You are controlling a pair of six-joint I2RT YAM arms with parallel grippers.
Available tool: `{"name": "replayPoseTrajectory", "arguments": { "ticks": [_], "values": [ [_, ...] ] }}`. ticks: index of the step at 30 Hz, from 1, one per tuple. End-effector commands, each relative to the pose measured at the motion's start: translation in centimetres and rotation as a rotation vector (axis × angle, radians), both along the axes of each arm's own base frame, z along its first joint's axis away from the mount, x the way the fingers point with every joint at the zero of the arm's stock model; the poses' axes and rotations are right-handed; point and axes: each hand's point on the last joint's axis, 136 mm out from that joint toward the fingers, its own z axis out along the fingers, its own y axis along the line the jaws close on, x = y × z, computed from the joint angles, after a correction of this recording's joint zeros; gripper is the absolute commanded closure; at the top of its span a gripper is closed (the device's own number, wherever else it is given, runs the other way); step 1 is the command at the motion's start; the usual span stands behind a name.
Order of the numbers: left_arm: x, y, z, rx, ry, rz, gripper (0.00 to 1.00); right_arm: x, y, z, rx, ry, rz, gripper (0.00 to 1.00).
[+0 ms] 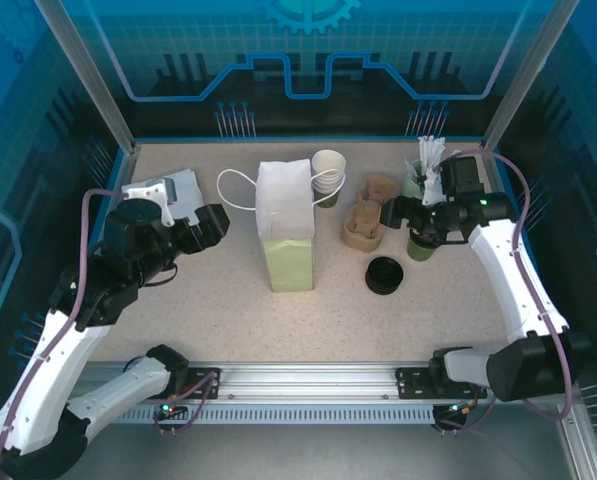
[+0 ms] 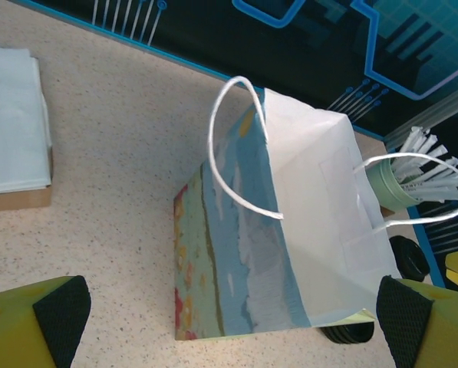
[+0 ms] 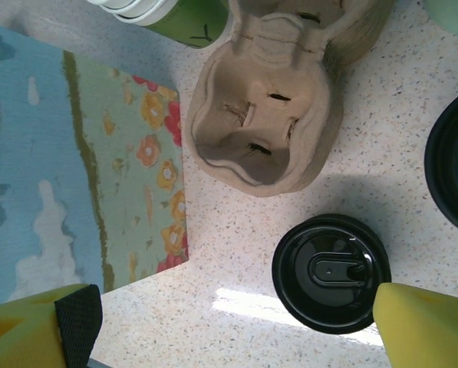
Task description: Pack the takeout coffee
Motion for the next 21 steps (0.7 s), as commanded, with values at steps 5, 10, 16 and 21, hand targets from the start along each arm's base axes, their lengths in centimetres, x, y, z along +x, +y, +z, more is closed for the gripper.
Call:
{"name": "replayPoseTrajectory", "arguments": {
  "ticks": [5, 10, 16, 21],
  "values": [
    [-0.2, 1.7, -1.1, 0.082, 0.013, 0.055, 0.01, 1.7, 0.4, -0.8, -0.127, 0.035, 0.006, 0.06],
    [-0.2, 1.7, -1.7, 0.085, 0.027, 0.055, 0.01, 3.2, 0.8, -1.9, -0.167, 0.066, 0.016, 0.13],
    [-0.4, 1.9, -2.5, 0.094, 0.053, 0.061, 0.01, 4.9, 1.5, -4.2, -0.195, 0.132, 0.033, 0.21],
    [-0.5, 1.9, -2.9, 0.093, 0.059, 0.064, 0.01, 6.2, 1.9, -6.2, -0.203, 0.169, 0.025, 0.28]
  ]
}}
